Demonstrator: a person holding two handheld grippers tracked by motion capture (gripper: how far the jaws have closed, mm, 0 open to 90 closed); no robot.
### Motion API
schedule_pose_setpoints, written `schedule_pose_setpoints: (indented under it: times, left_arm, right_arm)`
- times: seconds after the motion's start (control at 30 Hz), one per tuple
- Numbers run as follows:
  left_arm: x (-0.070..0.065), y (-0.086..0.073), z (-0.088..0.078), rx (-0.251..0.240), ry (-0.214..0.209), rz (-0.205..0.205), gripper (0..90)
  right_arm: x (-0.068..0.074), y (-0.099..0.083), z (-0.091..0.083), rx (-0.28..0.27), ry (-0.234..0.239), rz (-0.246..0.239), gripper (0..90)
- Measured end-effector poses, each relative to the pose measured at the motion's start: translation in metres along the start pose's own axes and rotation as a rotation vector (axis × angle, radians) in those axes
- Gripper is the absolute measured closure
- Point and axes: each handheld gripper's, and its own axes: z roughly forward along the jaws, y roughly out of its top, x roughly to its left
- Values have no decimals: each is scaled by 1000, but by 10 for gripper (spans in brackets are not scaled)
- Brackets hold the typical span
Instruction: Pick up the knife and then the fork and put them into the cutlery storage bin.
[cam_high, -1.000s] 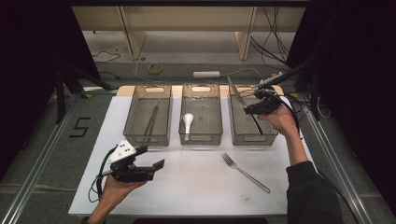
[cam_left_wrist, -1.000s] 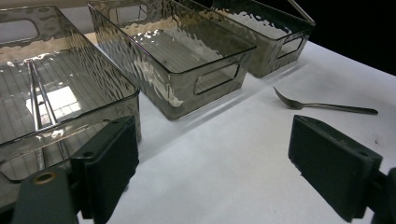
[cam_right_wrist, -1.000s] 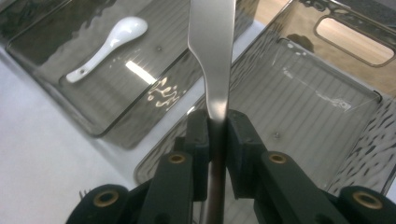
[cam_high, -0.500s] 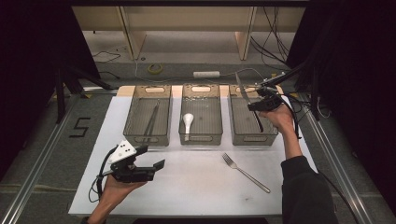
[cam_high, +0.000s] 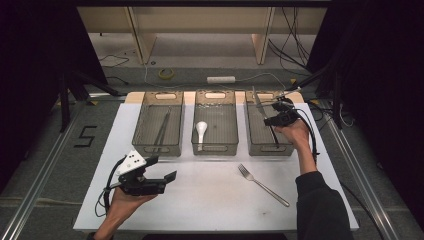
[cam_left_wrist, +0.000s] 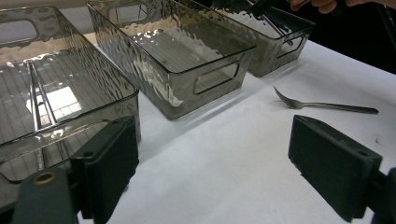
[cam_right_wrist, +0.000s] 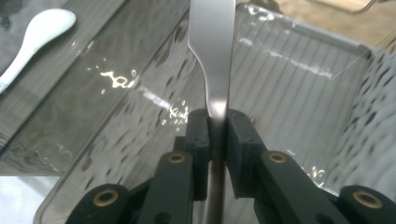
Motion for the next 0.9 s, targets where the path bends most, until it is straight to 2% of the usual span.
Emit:
schedule_pose_setpoints:
  times: [0.37, 0.47, 0.67, 0.9]
  left_arm:
    - [0, 0, 0, -2, 1, 0, 155]
    - [0, 0, 0, -4, 1, -3, 154]
    - [0, 0, 0, -1, -1, 0, 154]
    - [0, 0, 0, -1, -1, 0, 155]
  right_arm:
    - [4, -3, 8, 14, -8, 16, 807]
    - [3, -3, 9, 12, -38, 6, 807]
    - [1, -4, 12, 22, -49, 13, 807]
    - [3, -6, 17, 45, -43, 6, 806]
